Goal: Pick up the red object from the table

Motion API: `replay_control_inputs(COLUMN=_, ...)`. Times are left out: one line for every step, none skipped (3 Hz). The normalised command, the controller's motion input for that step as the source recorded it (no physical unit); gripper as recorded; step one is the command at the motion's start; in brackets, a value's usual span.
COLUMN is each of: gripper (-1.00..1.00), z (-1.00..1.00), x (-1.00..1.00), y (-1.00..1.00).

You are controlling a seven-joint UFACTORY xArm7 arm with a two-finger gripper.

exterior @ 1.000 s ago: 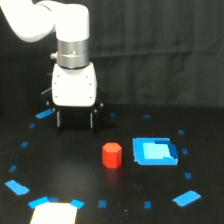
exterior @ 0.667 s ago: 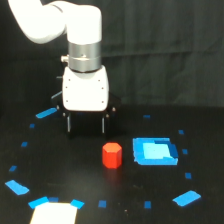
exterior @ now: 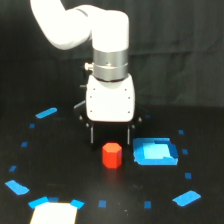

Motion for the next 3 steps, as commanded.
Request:
replay_control_inputs(gripper=-0.03, z=-1.0, x=0.36, y=-1.0)
replay_control_inputs(gripper=-1.0, z=-0.66, x=0.06, y=-0.3)
replay_control_inputs(gripper=-0.79, z=-0.58, x=-0.08, y=-0.51)
